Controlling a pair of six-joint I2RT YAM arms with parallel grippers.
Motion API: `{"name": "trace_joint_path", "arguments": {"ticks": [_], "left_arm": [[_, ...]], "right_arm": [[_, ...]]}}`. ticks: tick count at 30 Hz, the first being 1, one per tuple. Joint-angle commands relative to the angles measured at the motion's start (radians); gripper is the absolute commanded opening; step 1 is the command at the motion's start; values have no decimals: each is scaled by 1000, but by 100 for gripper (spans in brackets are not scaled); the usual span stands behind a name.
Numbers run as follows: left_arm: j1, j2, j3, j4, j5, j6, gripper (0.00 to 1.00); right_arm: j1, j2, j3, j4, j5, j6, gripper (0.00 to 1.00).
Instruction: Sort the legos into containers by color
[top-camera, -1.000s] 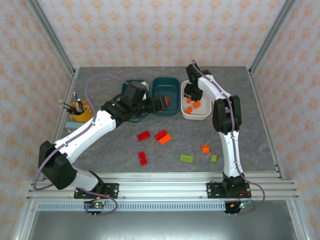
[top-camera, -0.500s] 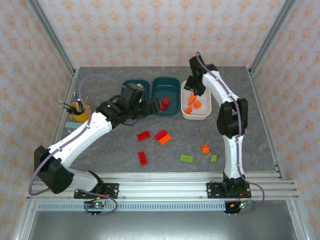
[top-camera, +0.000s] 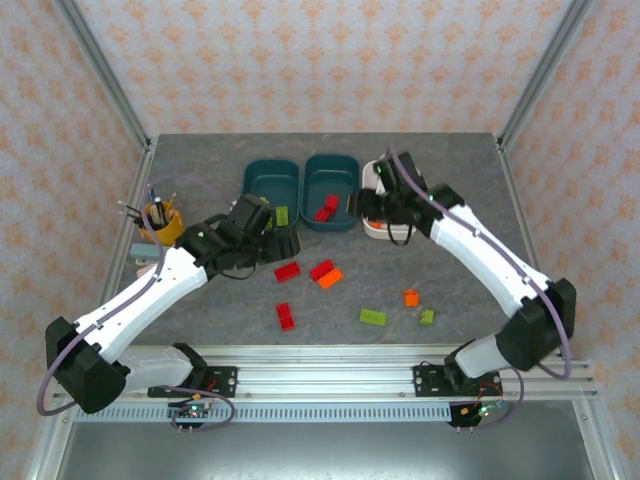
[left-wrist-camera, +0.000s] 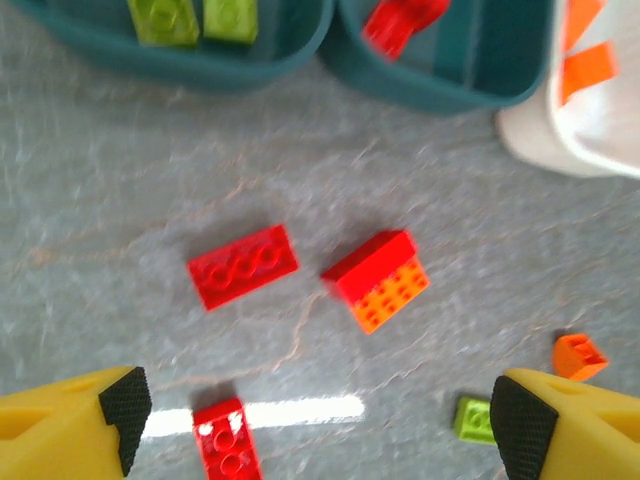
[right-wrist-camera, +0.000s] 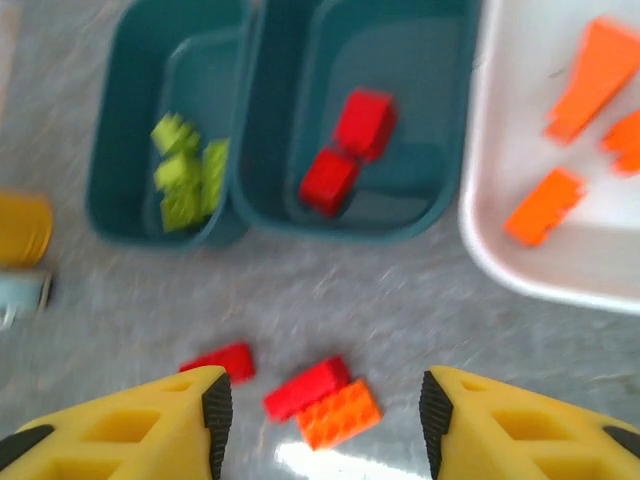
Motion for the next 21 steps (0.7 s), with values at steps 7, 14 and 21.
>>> {"name": "trace_joint_path", "arguments": {"ticks": [7, 14, 21], "left_arm": [[-152, 106, -180, -91, 22, -245, 86], [-221, 232, -206, -25, 21, -363, 78], [-259, 330, -202, -7, -10, -419, 63]], "right_arm": [[250, -372, -498, 362, -183, -79, 70], [281, -430, -534, 284, -155, -97, 75], [282, -409, -508, 248, -161, -110, 73]]}}
